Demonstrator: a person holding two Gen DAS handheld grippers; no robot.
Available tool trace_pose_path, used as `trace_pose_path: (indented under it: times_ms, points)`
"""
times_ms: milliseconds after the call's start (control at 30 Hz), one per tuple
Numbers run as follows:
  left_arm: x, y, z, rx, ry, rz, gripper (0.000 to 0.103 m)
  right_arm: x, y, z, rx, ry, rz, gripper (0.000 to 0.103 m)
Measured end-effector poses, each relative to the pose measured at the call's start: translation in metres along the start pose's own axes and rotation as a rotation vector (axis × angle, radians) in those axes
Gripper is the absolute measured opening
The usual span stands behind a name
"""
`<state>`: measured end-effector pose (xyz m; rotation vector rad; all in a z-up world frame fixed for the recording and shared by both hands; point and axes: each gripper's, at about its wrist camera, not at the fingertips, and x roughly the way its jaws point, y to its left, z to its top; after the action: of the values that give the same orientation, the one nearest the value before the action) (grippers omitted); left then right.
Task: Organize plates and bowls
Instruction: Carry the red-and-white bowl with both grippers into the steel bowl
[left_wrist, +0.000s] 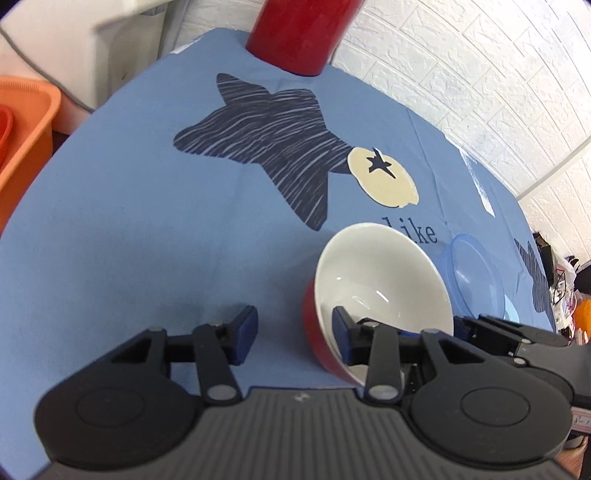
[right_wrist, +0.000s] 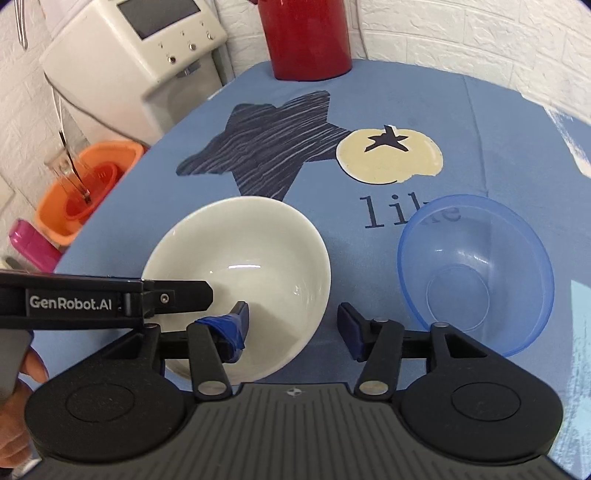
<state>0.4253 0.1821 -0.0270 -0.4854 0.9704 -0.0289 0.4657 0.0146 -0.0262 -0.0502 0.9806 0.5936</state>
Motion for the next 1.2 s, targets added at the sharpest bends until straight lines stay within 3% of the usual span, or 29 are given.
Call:
trace_pose_path:
  times_ms: [33, 100, 200, 467, 733, 833, 1067, 1200]
  points:
    - [0.001, 0.000, 0.000, 0.004, 0.005, -0.005, 0.031, 0.001, -0.002, -0.002, 0.013, -0.008, 0.033, 0.025]
    - [0.001, -0.005, -0.001, 0.021, 0.014, -0.011, 0.013, 0.000, 0.001, -0.005, -0.001, -0.018, 0.024, 0.016]
    - [-0.003, -0.016, -0.007, 0.069, -0.004, 0.034, 0.008, -0.003, 0.001, -0.007, 0.012, -0.007, 0.034, 0.013]
    - [-0.041, -0.044, -0.033, 0.146, -0.042, 0.055, 0.007, -0.040, 0.008, -0.029, 0.001, -0.024, 0.033, 0.015]
    - [-0.107, -0.105, -0.085, 0.278, -0.105, -0.011, 0.007, -0.129, 0.003, -0.072, 0.061, -0.080, -0.007, 0.016]
    - [-0.116, -0.127, -0.109, 0.306, -0.084, -0.055, 0.006, -0.160, -0.002, -0.095, 0.068, -0.090, -0.053, 0.017]
    - [-0.103, -0.173, -0.174, 0.361, 0.060, -0.158, 0.006, -0.218, -0.034, -0.157, 0.141, -0.071, -0.146, 0.019]
    - [-0.084, -0.188, -0.210, 0.406, 0.117, -0.140, 0.006, -0.221, -0.047, -0.182, 0.166, -0.050, -0.176, 0.020]
